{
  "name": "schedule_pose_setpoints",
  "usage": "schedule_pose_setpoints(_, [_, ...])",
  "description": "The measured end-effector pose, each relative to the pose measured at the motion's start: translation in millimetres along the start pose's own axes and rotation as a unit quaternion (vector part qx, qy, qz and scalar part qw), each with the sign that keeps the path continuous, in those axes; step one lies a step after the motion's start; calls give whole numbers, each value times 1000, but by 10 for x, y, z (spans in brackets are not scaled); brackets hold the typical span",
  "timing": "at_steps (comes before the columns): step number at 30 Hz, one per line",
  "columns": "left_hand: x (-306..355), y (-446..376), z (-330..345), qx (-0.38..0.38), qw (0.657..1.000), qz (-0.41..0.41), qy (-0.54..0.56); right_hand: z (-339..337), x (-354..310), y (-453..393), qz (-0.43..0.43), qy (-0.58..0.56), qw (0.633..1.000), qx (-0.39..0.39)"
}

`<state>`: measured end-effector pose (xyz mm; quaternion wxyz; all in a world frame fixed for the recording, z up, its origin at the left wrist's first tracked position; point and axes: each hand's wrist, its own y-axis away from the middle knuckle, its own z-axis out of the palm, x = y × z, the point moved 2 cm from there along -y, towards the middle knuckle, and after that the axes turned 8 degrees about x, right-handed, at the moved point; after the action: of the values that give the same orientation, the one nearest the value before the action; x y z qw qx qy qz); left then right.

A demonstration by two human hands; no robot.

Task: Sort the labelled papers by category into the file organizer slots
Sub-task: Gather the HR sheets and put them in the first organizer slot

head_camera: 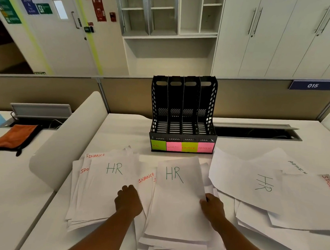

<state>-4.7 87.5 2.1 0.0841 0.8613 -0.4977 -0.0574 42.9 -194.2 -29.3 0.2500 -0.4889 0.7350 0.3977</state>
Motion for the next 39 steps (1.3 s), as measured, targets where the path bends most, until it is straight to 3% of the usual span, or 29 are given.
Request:
schedule_pose_setpoints(5, [19, 4, -6, -1, 996, 61, -69, 22, -17, 33, -2, 1, 1000, -6])
schedule_pose_setpoints(10, [220, 38, -185, 25, 994, 99, -50, 58, 9, 51, -4, 2, 1000, -17])
schedule_pose_setpoints(22, [1198, 481, -478, -32, 974, 126, 186, 169, -12, 68, 6, -36, 998, -58])
schedule_pose_setpoints(35, [1189, 583, -253, -85, 947, 122, 286, 147, -63, 152, 89, -157, 982, -57])
schedule_pose_setpoints(39, [1222, 588, -228, -121, 919, 142, 346, 118, -129, 184, 56, -197, 976, -79])
